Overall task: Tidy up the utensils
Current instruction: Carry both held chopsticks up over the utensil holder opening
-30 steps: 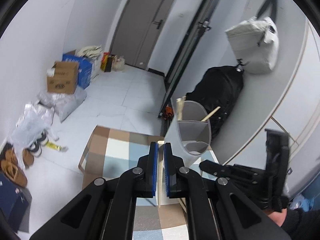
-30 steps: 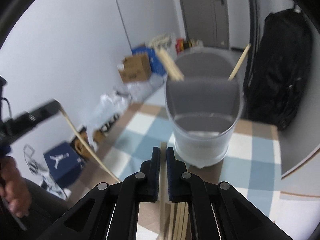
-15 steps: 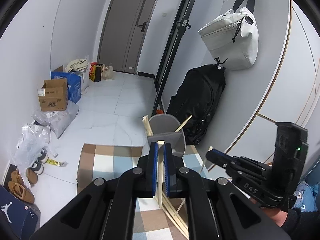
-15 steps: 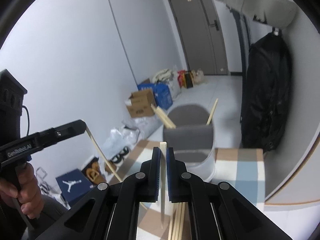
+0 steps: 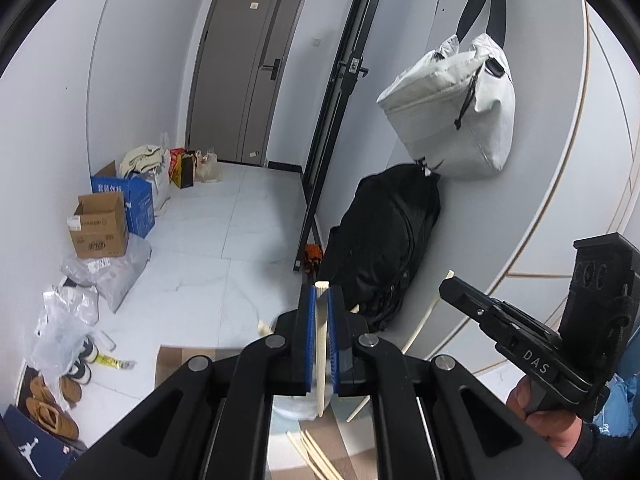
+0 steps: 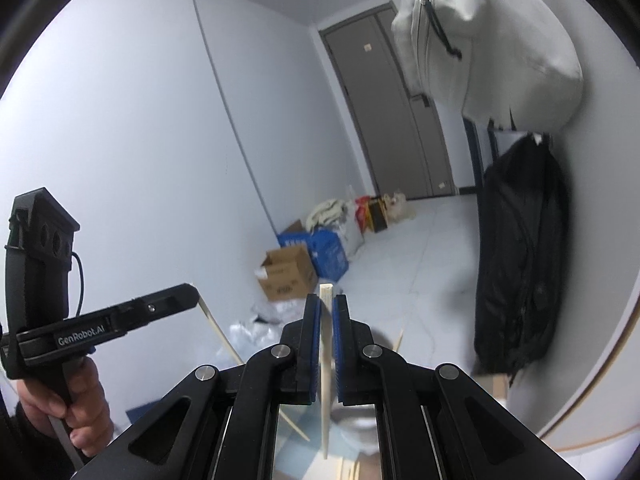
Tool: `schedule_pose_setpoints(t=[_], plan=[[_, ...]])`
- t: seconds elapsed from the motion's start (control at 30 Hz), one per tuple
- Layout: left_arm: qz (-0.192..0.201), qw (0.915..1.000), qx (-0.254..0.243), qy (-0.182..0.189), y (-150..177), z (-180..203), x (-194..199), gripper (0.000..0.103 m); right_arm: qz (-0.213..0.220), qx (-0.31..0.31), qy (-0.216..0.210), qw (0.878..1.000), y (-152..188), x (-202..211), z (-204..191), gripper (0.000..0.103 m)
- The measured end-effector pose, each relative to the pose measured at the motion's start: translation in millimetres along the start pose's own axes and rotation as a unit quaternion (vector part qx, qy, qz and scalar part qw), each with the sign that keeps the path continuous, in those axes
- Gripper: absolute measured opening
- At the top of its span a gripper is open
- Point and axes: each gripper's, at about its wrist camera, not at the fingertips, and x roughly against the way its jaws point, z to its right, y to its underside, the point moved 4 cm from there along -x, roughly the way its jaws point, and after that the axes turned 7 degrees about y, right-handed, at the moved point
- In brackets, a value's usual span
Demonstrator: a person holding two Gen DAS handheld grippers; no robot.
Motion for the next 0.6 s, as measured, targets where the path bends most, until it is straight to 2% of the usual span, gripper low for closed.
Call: schedule_pose_setpoints(t=[0.3, 0.6], plan=[[0.017, 0.9998, -0.004, 0.003, -39.8, 2.2, -18.6, 0.002, 0.041, 0.001, 0.012, 0.999, -48.9, -15.6, 8.2, 0.005], [0.002, 0.9998, -0.016, -0.012, -44.7, -9.1, -55.5, 0.002, 0.049, 0.01, 0.025, 0.998, -57.9, -51.5, 14.3, 0.005]])
